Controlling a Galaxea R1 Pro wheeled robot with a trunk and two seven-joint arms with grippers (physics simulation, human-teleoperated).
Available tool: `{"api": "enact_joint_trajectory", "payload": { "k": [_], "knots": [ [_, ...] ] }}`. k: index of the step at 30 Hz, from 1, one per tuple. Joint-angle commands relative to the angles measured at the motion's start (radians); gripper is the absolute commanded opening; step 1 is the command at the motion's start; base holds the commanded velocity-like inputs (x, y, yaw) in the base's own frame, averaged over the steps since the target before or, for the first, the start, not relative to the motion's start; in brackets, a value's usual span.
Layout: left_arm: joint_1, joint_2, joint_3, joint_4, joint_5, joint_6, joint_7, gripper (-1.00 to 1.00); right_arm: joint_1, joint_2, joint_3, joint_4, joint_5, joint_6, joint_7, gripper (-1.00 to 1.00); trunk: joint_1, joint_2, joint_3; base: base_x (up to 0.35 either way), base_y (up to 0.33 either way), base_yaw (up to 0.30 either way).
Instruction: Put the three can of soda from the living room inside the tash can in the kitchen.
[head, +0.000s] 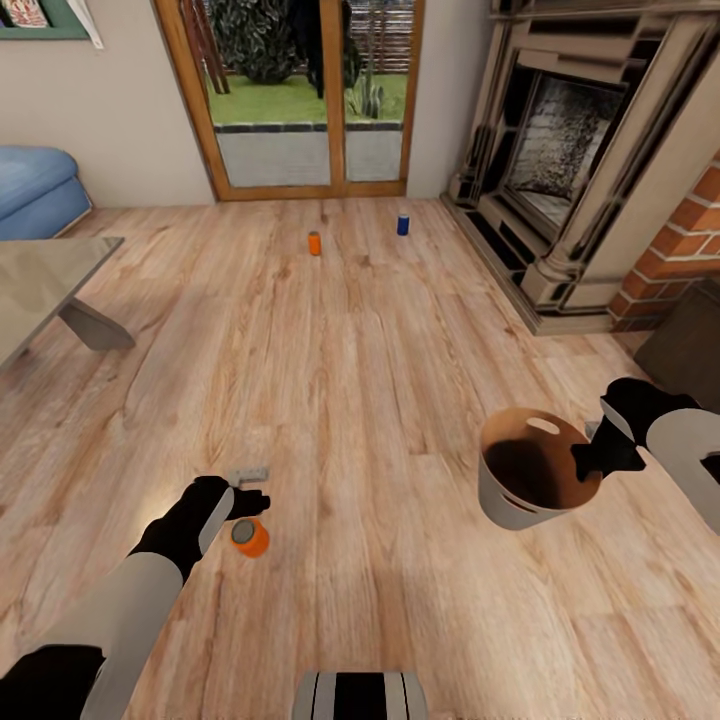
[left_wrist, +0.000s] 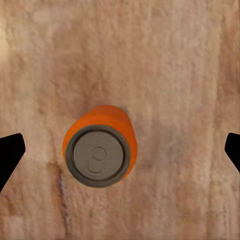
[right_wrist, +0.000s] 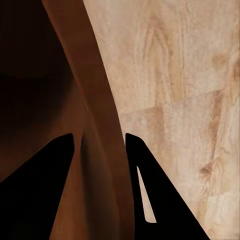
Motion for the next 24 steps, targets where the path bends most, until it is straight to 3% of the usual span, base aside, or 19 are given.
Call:
{"api": "enact_joint_trajectory", "payload": {
  "k": [1,6,13,24],
  "knots": [
    [0.000,0.001,-0.001,-0.001,0.000,-0.001,-0.001,1.00,0.000,0.001,-0.012,-0.001,-0.012,0.002,0.000,-1.00,0.000,0.000,-0.001,0.022,0.129,0.000],
    [0.000,0.001,0.000,-0.003,0.000,-0.002,-0.001,1.00,0.000,0.006,-0.012,-0.001,-0.007,0.002,0.000,-1.00,0.000,0.000,-0.009,0.014,0.153,0.000],
    [0.001,0.003,-0.001,-0.042,-0.001,-0.003,-0.001,1.00,0.000,0.018,-0.012,-0.001,0.037,0.002,0.000,-1.00,0.000,0.000,-0.017,0.003,0.039,0.000],
    [0.001,0.001,0.002,-0.071,-0.001,-0.003,0.003,1.00,0.000,0.020,-0.012,-0.001,0.043,0.002,0.000,-1.00,0.001,-0.001,-0.025,0.000,0.002,0.000]
  ]
}}
